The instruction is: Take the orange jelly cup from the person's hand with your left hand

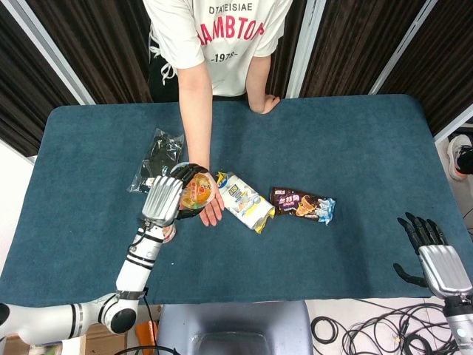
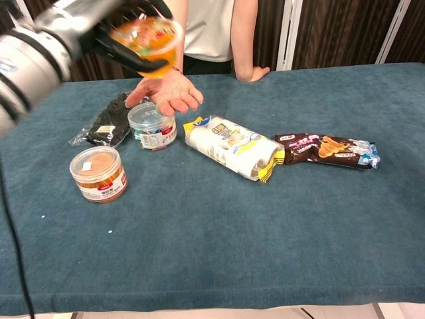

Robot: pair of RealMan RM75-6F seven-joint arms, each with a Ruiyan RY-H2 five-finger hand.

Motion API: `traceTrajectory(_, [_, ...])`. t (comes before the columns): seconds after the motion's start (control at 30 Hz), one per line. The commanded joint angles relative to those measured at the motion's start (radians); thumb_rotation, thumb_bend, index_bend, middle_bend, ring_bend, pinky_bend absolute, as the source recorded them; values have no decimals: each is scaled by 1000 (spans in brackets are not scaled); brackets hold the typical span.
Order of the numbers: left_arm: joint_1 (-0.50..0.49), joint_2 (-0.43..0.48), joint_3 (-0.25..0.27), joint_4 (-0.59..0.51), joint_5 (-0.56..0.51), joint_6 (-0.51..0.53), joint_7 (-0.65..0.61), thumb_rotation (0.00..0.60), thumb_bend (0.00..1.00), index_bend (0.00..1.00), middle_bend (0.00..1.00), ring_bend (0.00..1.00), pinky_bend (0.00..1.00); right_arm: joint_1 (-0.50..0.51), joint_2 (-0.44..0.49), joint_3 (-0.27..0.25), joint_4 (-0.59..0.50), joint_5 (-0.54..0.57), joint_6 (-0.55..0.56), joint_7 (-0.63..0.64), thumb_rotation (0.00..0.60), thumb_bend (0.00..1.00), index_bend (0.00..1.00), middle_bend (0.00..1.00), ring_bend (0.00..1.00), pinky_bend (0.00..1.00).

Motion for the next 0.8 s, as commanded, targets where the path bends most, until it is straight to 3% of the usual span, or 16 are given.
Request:
traceTrajectory(0.03, [124, 179, 50, -199, 55, 99, 50, 600, 368, 662, 602, 634, 824, -1, 1, -1, -2, -2, 2, -2, 600, 211, 0, 0, 0, 0])
traceTrajectory(0.17, [254, 291, 147, -253, 111, 178, -2, 600, 366, 659, 601, 635, 823, -4, 2, -4, -5, -8, 6, -4, 600, 211, 0, 0, 0, 0])
traceTrajectory(0.33, [416, 325, 255, -83, 112, 248, -156, 600, 366, 645, 585, 618, 819, -5, 5, -4, -5, -9, 10, -8, 600, 211, 0, 0, 0, 0])
traceTrajectory(0.53, [504, 227, 298, 213, 43, 131, -454, 600, 365, 570, 535, 562, 770, -3, -3, -5, -7, -6, 1, -22, 600, 211, 0, 0, 0, 0])
traceTrajectory(0.8, [501, 53, 295, 492, 63, -4, -570, 600, 360, 476, 415, 416, 653, 4, -18, -4, -11, 2, -15, -50, 600, 211, 0, 0, 0, 0])
